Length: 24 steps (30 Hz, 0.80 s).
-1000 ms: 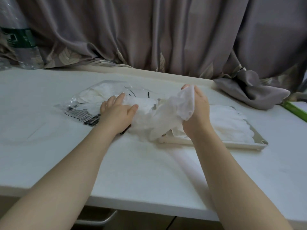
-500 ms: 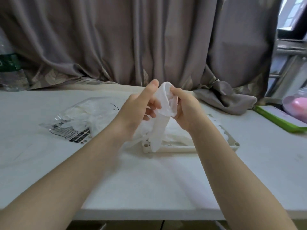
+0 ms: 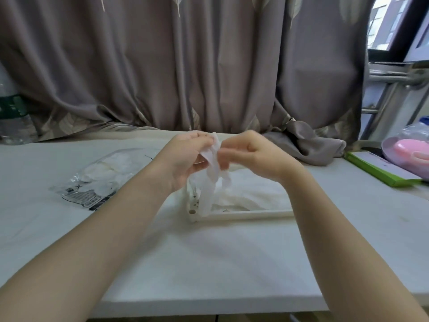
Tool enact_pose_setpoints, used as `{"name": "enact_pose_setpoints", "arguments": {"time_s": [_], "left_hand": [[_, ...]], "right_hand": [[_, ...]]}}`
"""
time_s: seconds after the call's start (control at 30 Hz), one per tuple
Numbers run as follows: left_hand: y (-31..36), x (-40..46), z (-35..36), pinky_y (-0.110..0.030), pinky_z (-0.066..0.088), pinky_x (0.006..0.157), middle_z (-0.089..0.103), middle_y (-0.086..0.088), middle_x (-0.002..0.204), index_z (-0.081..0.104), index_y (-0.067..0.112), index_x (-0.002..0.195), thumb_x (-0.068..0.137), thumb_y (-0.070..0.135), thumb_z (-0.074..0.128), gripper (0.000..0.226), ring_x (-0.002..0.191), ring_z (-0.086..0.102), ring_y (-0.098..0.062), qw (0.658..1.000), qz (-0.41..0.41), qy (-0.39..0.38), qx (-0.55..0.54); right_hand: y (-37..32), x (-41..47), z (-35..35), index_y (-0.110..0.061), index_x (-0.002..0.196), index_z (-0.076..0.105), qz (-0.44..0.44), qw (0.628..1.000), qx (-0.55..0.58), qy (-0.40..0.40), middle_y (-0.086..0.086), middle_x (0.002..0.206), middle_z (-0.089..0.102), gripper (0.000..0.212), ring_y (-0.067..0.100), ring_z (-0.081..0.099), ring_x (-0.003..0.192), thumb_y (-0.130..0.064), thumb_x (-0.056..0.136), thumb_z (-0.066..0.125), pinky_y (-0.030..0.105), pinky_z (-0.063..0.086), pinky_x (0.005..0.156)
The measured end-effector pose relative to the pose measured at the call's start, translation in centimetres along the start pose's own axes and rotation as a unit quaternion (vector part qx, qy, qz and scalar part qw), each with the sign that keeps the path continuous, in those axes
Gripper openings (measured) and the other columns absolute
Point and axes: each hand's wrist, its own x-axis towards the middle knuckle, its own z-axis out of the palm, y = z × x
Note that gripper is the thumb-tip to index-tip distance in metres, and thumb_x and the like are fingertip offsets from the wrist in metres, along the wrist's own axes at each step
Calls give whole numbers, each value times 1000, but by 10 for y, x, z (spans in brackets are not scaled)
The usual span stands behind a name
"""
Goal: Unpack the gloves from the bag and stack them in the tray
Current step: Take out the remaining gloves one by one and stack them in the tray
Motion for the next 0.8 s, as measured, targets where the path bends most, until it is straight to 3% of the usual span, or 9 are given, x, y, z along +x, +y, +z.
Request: {"name": "enact_pose_setpoints", "arguments": {"time_s": [0.1,0.17,0.23,0.33,0.4,0.5,0.6,0.7,0.8], "left_hand": [[10,0,-1,-29,50,74,63,-6,80,59,12,85,94,9,47,15,73,59,-16,997,39,-66,9],[19,-2,0,-23,51,63,62,-1,74,61,11,85,93,11,49,14,65,59,-12,990,42,-133,34],[24,-4,3,-21,51,58,64,0,71,63,9,86,92,12,51,13,62,60,-12,982,35,-174,67],[26,0,3,-20,51,54,66,0,70,66,9,85,91,12,53,14,60,61,-11,985,42,-149,78],[20,7,2,-20,52,56,66,2,70,66,11,85,92,11,52,15,61,62,-10,991,41,-116,60],[3,17,3,-22,51,52,62,3,68,61,16,86,94,9,49,16,56,59,-9,994,7,-97,43],[-17,27,8,-22,48,48,56,3,62,53,17,84,96,0,40,25,48,56,-10,993,-25,-99,53],[-34,33,17,-17,42,42,49,0,57,53,9,67,86,-15,27,40,40,47,-8,989,-40,-90,108],[-45,47,24,-21,44,47,51,-8,65,61,6,64,81,-7,34,35,49,51,-16,981,-55,-25,186]], "right_hand": [[13,6,-2,-17,78,55,-24,976,146,161,2,79,58,13,14,54,77,-30,81,57,32,43,76],[22,6,-4,-18,101,57,-12,965,246,92,0,100,62,22,12,58,97,-28,82,58,28,45,89],[30,0,-8,-10,113,58,13,959,284,-1,0,104,65,31,12,60,99,-25,86,55,24,45,88],[43,-11,-17,11,110,59,67,937,338,-61,6,92,66,58,14,63,83,-31,73,76,21,50,74],[57,-21,-29,6,95,69,104,915,382,-76,6,82,69,58,14,66,71,-32,55,86,21,52,64],[74,-38,-45,-8,76,73,144,917,359,-101,4,71,69,42,14,66,61,-34,47,91,23,54,59],[87,-50,-57,-13,73,74,192,911,354,-85,4,72,70,5,14,67,61,-16,68,75,24,55,58],[109,-56,-65,-10,80,70,256,902,343,-54,6,77,68,7,15,66,64,-8,81,63,24,55,59],[133,-53,-71,-11,78,58,331,905,266,-25,3,70,60,11,11,58,56,-15,88,60,20,50,51]]}}
